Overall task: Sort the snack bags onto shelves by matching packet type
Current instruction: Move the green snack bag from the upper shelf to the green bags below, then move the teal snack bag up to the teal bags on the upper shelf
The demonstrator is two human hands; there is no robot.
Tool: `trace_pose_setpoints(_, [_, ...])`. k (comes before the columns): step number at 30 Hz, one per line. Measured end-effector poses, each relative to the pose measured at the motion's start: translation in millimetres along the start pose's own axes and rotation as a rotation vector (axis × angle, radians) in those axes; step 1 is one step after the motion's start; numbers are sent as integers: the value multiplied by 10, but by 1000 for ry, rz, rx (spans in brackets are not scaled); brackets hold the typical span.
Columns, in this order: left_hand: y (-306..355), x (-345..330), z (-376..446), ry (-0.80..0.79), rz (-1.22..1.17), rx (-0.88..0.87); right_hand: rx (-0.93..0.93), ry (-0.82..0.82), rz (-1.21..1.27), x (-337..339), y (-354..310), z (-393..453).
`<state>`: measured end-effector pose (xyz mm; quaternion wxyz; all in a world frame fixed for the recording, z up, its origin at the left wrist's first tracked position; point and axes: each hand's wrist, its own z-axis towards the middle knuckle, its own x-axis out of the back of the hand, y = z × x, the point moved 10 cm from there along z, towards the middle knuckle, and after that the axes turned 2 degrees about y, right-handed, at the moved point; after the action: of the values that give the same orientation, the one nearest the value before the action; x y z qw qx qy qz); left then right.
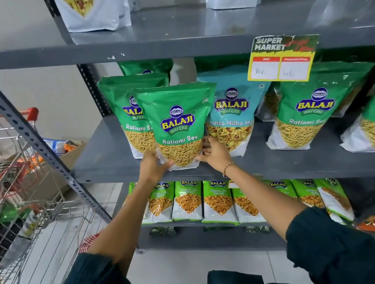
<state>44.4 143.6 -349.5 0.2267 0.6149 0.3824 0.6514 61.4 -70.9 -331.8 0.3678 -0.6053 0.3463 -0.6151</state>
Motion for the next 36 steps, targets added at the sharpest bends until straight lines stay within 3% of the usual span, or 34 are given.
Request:
trace_pose_setpoints(3, [-200,-86,-110,-35,241,113,-8,44,-10,178,121,-168])
trace_pose_setpoints(6, [12,-358,-275,-170,344,32,-41,107,-56,473,342,-346])
trace_pose_setpoints(10, [738,-856,-564,-366,210,-267,-146,317,-44,1032,733,-479])
trace_pose_setpoints(13, [1170,-1069,-618,-393,-25,-348,-245,470,-1,1420,952,-466])
trace_pose_setpoints(16, [1430,-1201,-450,-310,-138,-297,-270,352,-19,1467,1017,-259])
trace_pose_setpoints(20, [1288,-1350,-126,-239,-114,23,-195,127,-91,1298,917,33])
trace_pose_setpoints(24, [1239,-1347,-12,-168,6,-50,-170,35,-35,1203,914,246])
trace_pose_setpoints(27, [1195,-1466,67,-199,67,-108,-82,-12,77,1122,909,348])
trace_pose_setpoints(31, [1254,-1485,72,-230,44,-147,-32,81,142,1169,910,330])
trace_pose_setpoints(36, [1373,-1490,30,-293,35,-221,-4,274,55,1270,884,103])
